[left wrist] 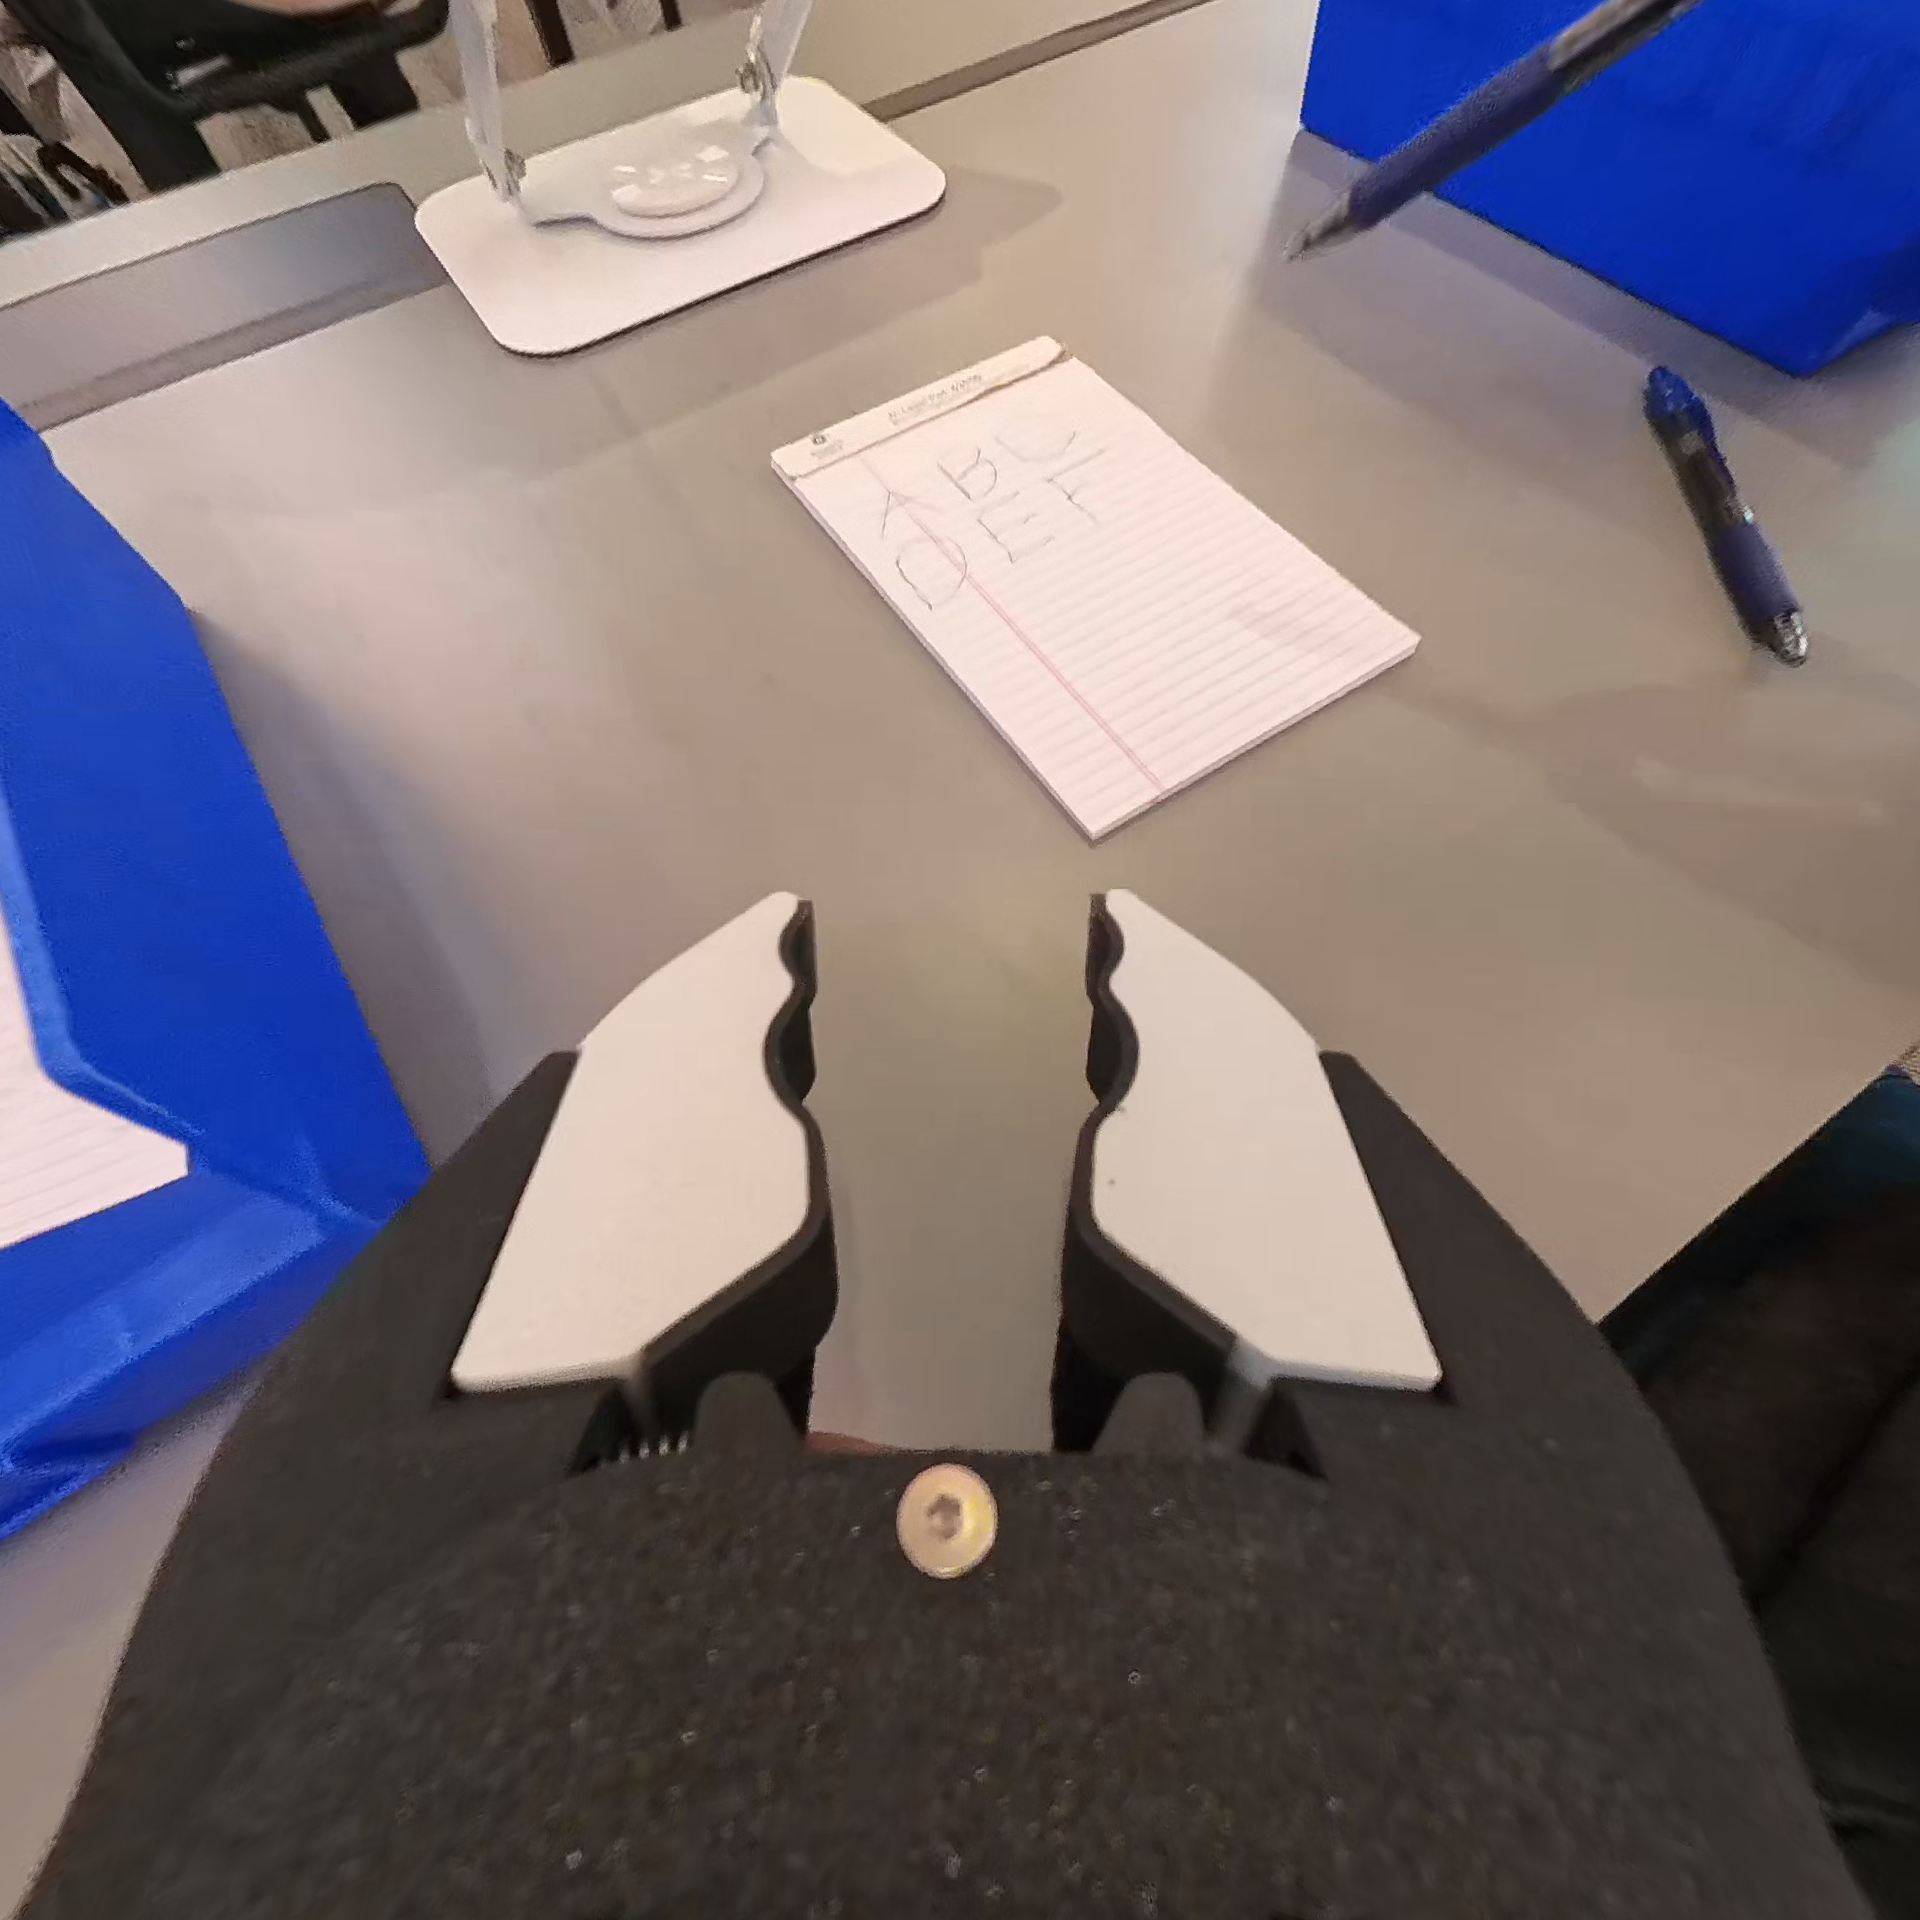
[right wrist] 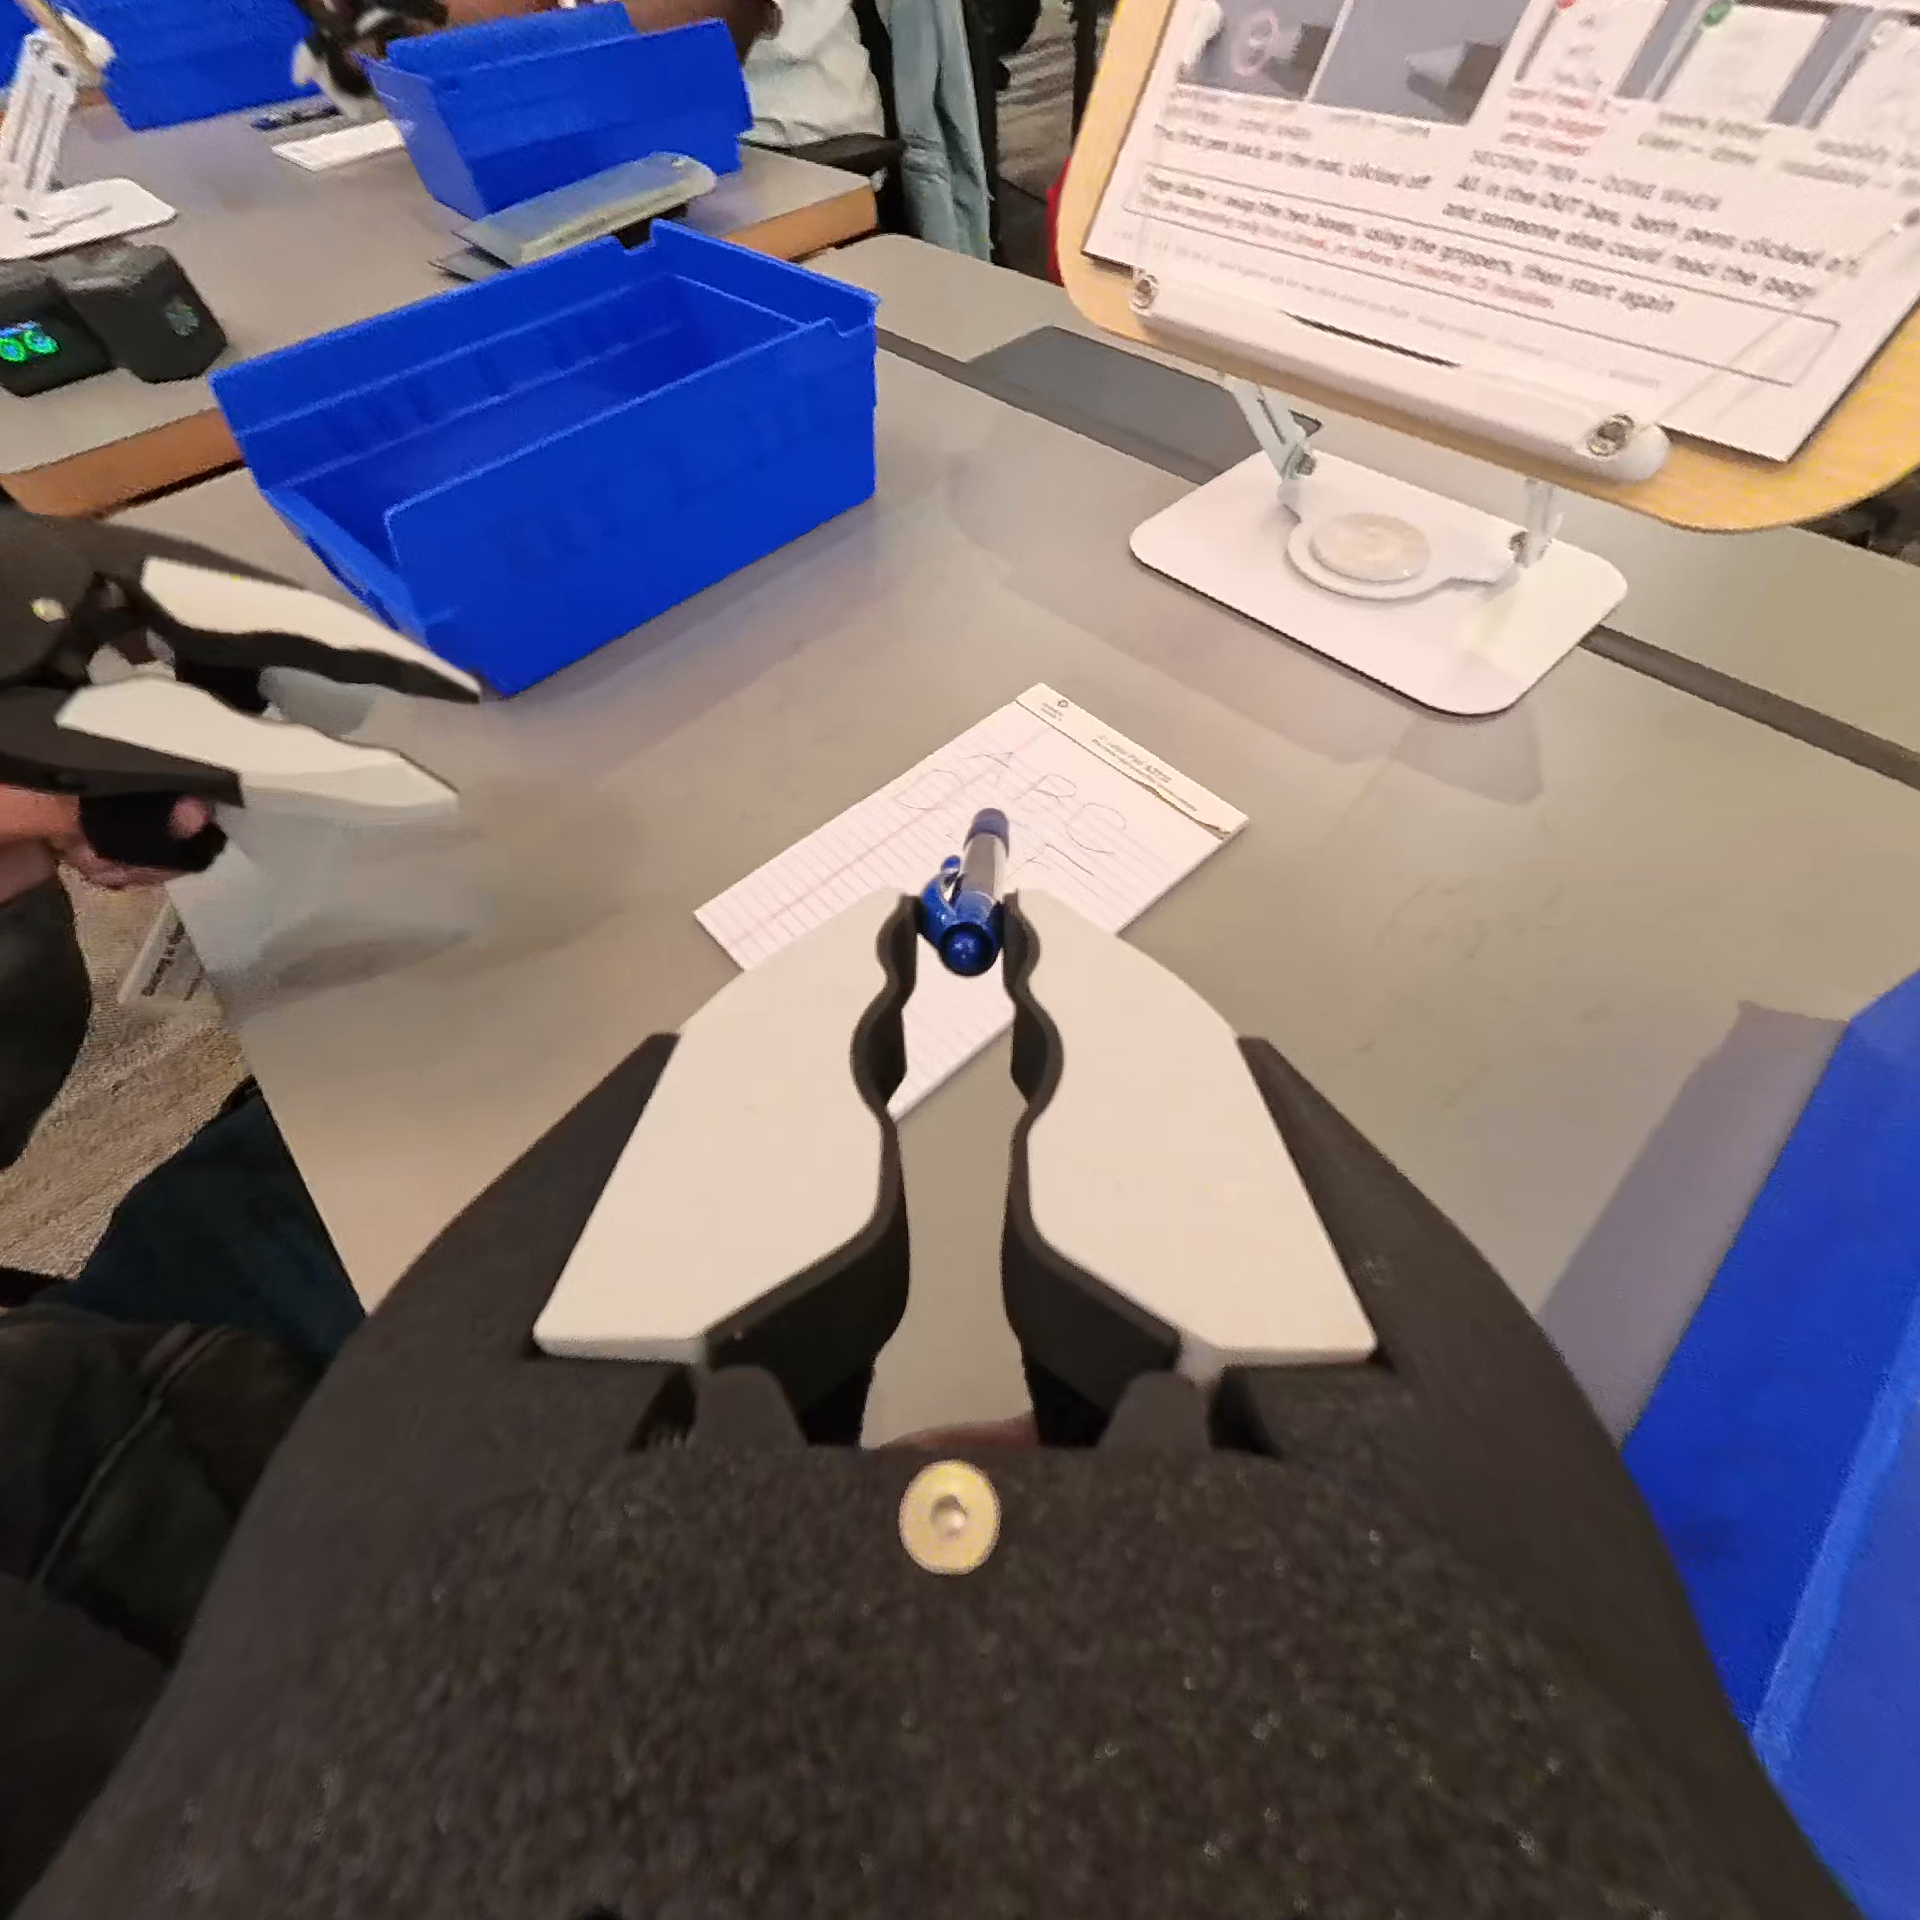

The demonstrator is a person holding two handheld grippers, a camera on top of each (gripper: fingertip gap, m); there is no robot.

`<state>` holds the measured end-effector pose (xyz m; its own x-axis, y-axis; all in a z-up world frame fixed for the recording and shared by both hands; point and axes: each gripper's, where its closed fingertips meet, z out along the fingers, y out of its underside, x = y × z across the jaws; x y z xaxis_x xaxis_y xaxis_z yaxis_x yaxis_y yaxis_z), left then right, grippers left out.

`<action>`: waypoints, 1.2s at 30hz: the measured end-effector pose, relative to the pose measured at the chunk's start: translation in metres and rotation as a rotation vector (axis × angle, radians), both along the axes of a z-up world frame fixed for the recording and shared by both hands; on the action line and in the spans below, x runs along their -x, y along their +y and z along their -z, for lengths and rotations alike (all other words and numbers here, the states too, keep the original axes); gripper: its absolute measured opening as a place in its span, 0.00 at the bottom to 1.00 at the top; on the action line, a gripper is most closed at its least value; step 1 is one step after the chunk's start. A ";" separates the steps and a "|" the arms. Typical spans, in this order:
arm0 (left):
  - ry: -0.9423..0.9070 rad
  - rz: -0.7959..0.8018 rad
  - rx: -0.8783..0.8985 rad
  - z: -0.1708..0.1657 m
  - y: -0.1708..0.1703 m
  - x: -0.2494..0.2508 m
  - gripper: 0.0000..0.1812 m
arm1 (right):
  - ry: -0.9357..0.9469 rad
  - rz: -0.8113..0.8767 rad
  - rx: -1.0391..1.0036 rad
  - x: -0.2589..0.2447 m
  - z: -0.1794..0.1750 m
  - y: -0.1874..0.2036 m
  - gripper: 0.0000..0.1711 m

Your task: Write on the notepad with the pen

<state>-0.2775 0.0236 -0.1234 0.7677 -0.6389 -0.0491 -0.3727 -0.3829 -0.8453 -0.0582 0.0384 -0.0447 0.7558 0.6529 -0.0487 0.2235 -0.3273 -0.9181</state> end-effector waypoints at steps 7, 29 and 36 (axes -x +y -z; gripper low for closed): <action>-0.091 0.203 -0.054 -0.072 0.003 -0.032 0.15 | -0.098 -0.115 -0.033 0.024 0.015 -0.002 0.09; -0.195 0.491 0.040 -0.069 0.035 -0.116 0.00 | -0.187 -0.478 -0.070 0.073 -0.047 -0.017 0.09; -0.218 0.542 0.068 -0.057 0.020 -0.138 0.00 | 0.037 -0.454 -0.112 0.080 -0.055 -0.017 0.08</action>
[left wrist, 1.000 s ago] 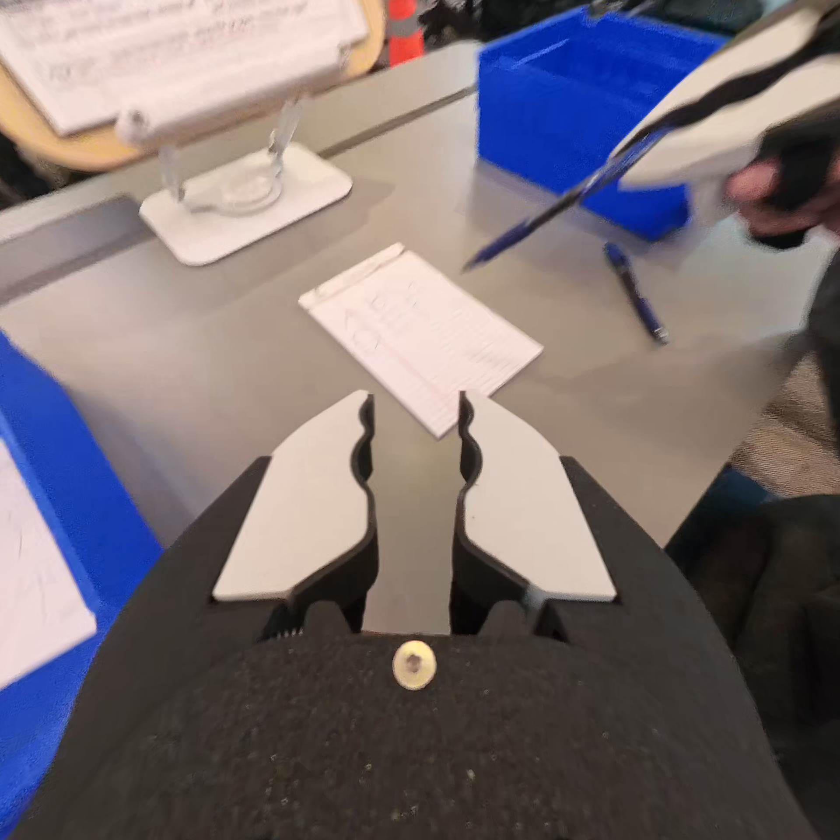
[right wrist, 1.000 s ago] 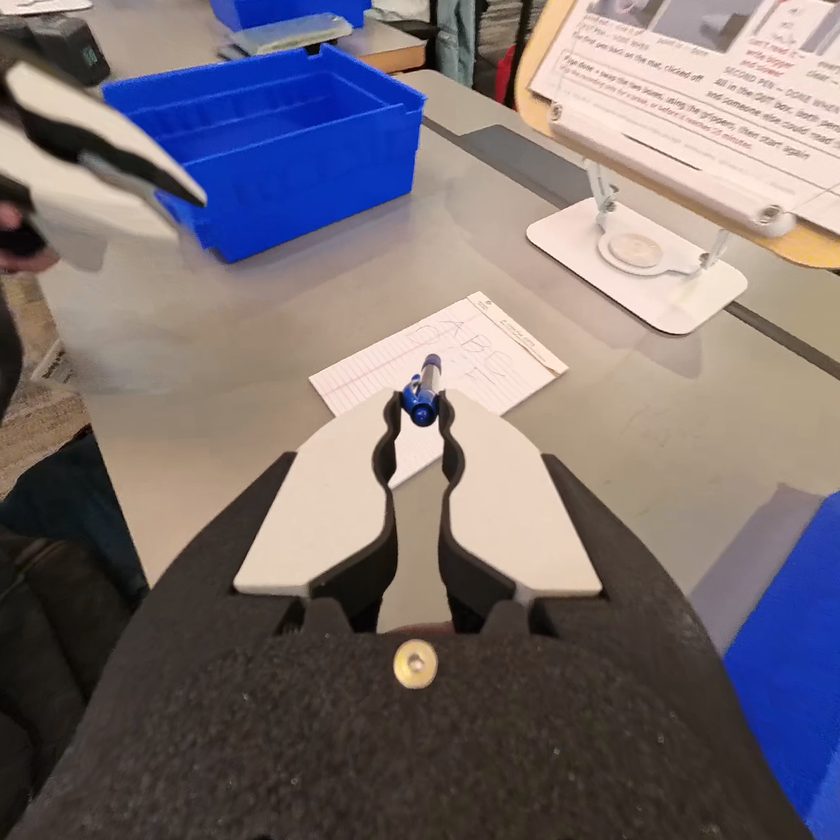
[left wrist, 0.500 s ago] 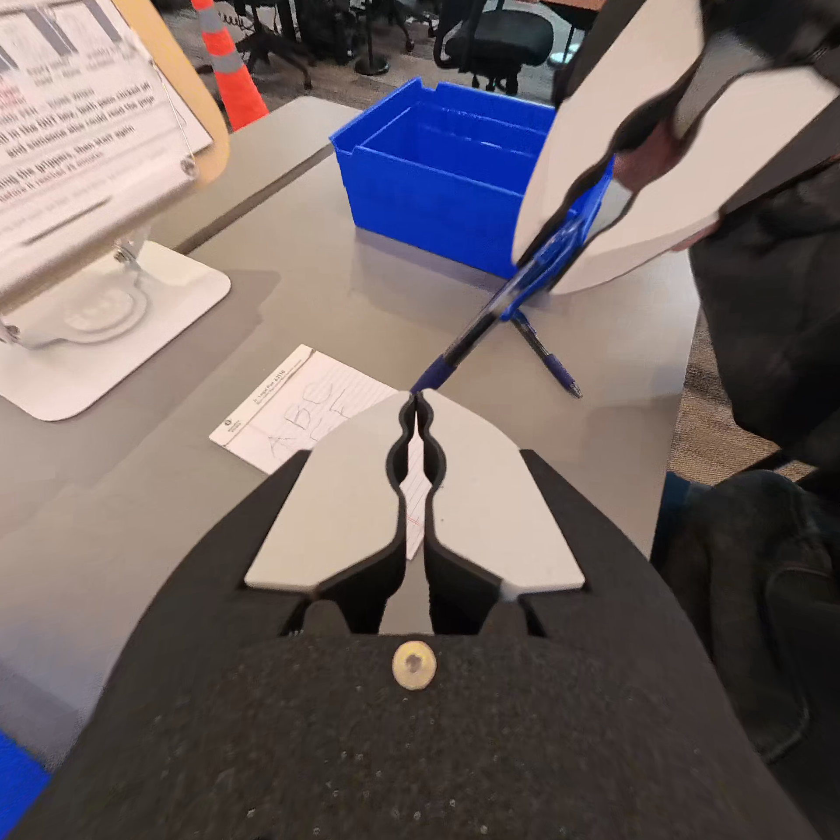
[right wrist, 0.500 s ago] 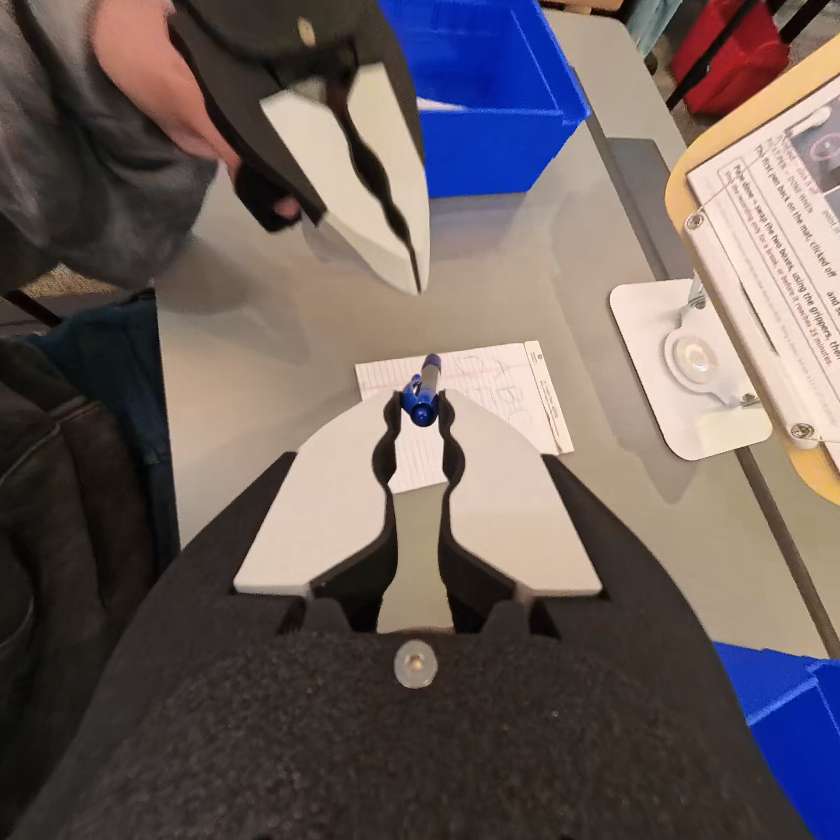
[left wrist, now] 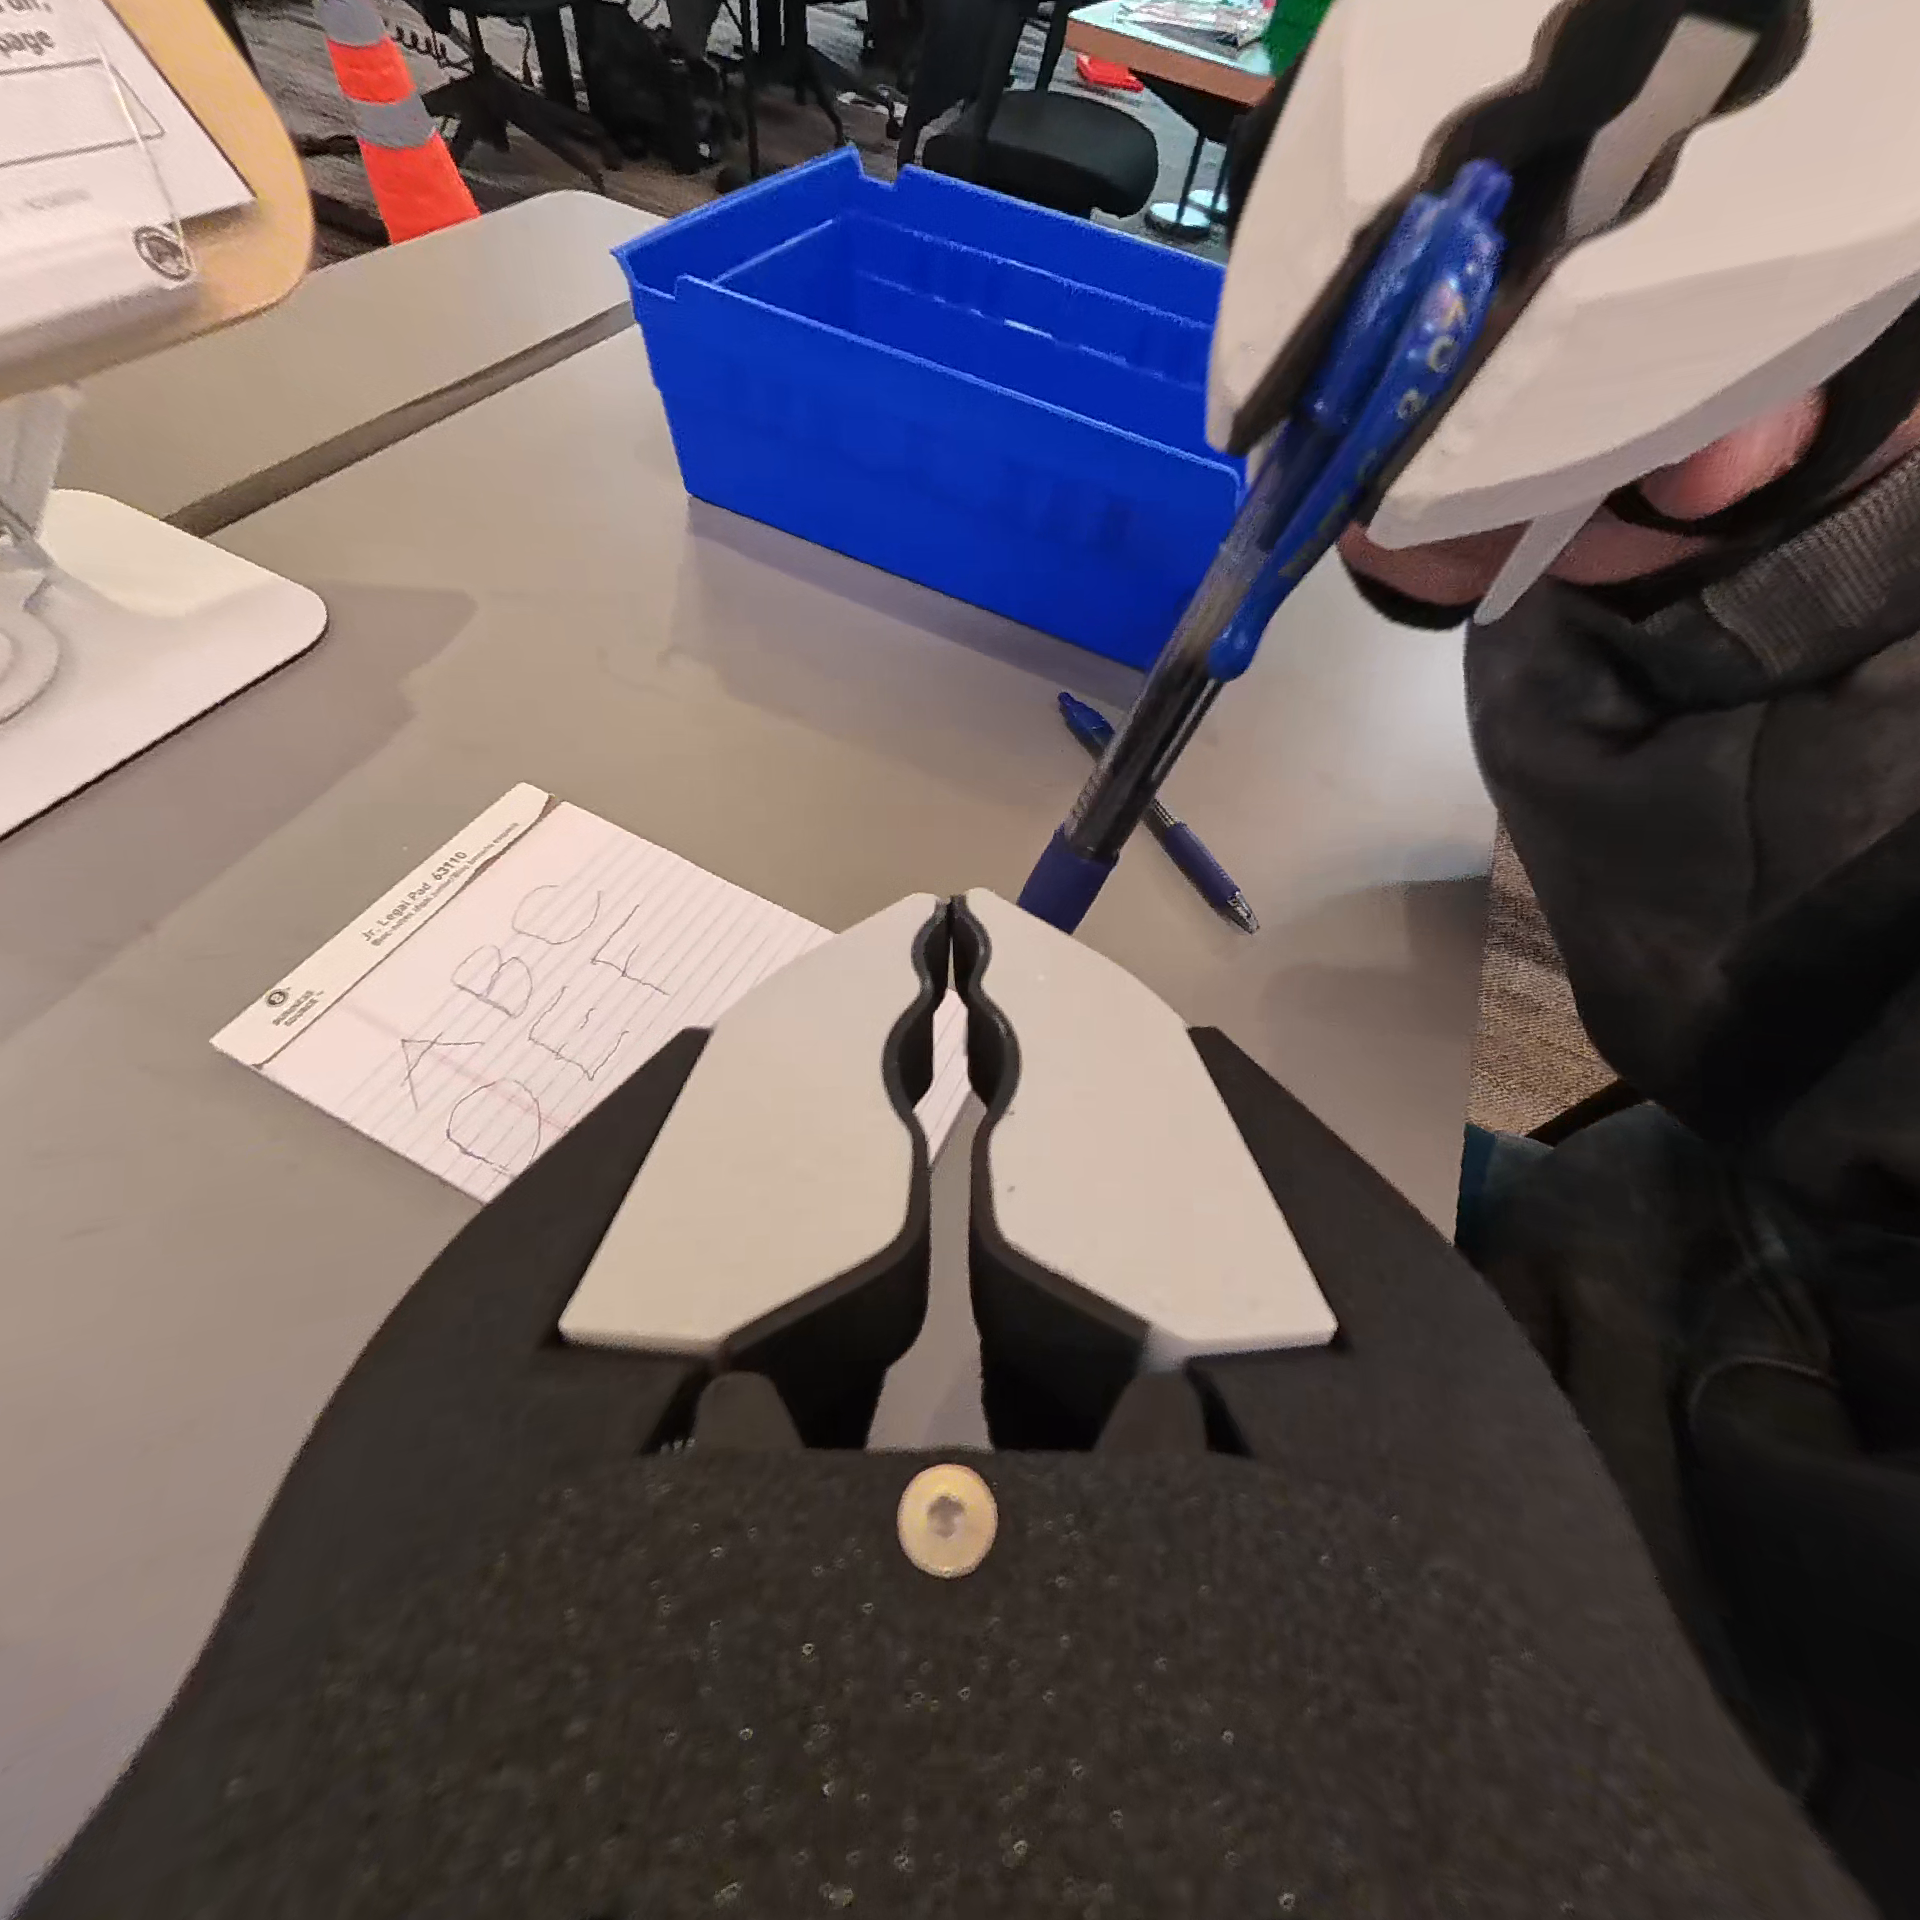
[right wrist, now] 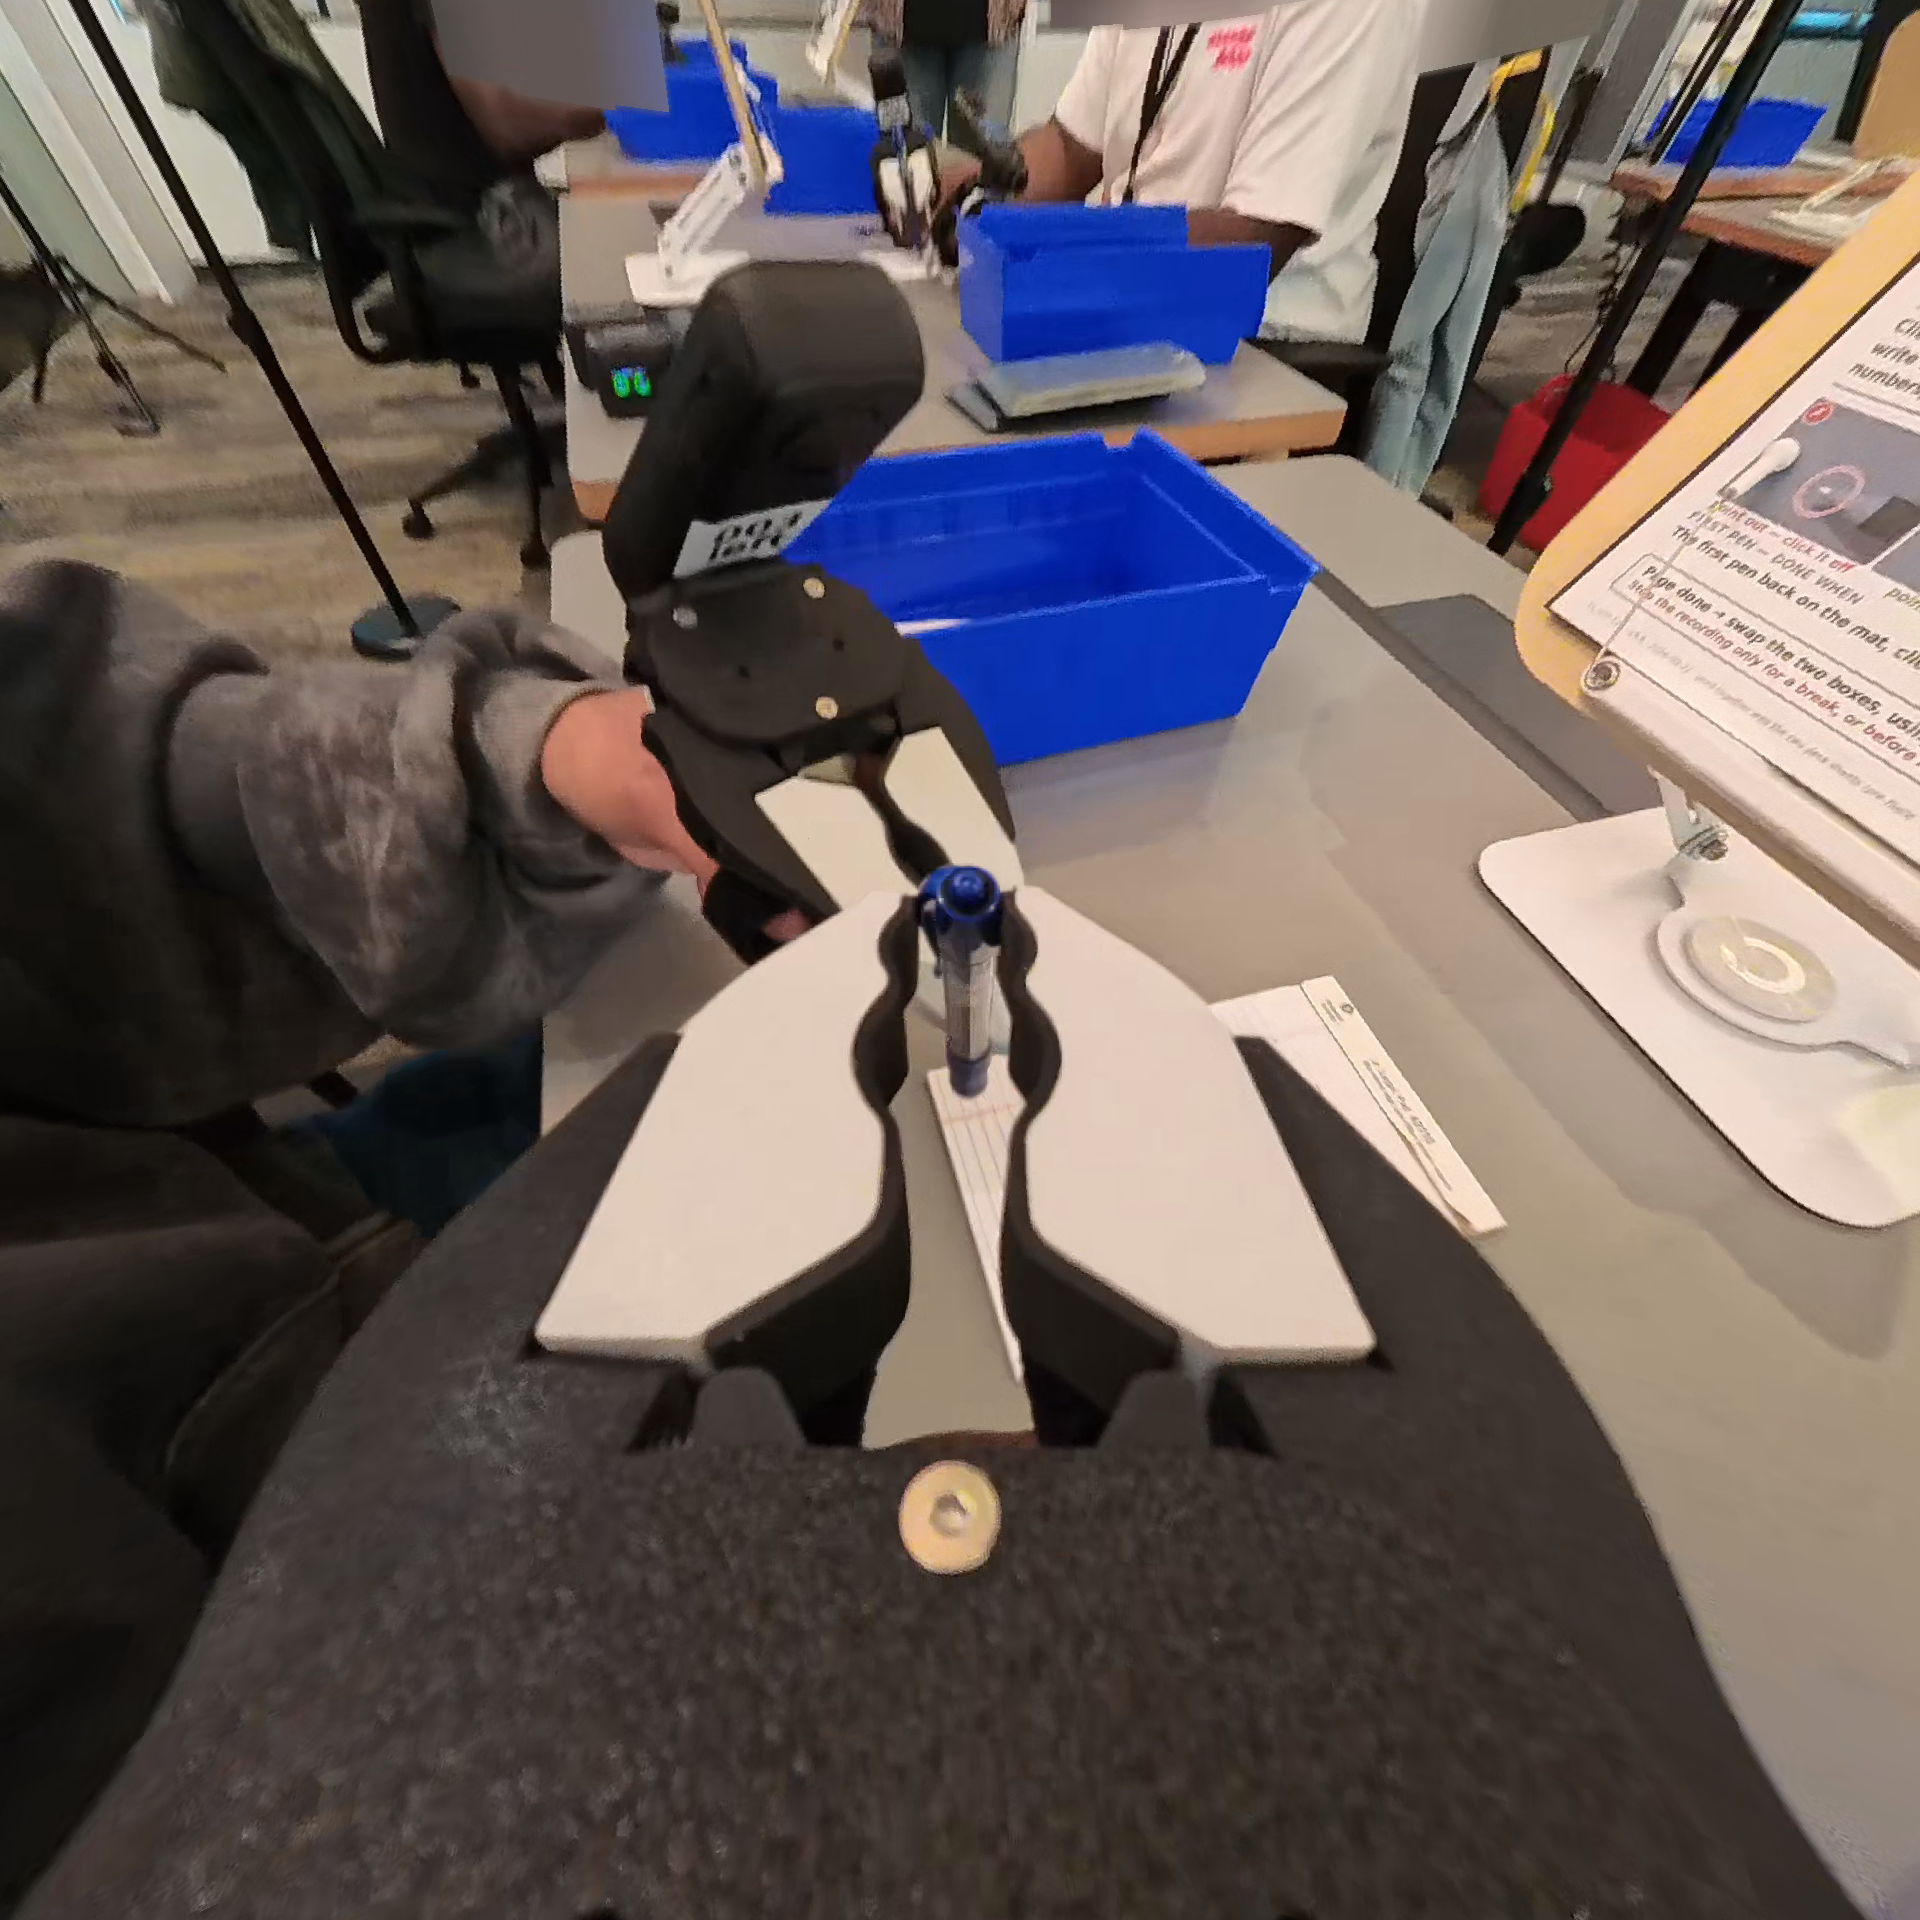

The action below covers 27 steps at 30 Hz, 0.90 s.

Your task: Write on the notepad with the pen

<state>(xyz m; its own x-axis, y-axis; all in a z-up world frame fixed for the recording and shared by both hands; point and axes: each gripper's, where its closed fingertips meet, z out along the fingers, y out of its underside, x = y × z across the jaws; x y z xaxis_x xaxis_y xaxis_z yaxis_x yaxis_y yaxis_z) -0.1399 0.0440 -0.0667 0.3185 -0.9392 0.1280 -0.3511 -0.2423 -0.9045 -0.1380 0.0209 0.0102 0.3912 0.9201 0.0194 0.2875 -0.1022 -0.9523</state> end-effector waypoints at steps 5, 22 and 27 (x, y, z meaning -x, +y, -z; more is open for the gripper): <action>-0.022 0.015 0.042 0.002 -0.005 -0.002 0.00 | 0.105 0.024 0.019 0.002 0.003 0.003 0.08; -0.141 0.273 -0.062 -0.094 -0.025 -0.010 0.00 | -0.052 0.055 0.069 0.023 0.032 0.004 0.08; -0.106 0.265 -0.028 -0.077 -0.021 -0.007 0.00 | -0.055 0.056 0.062 0.023 0.027 0.004 0.08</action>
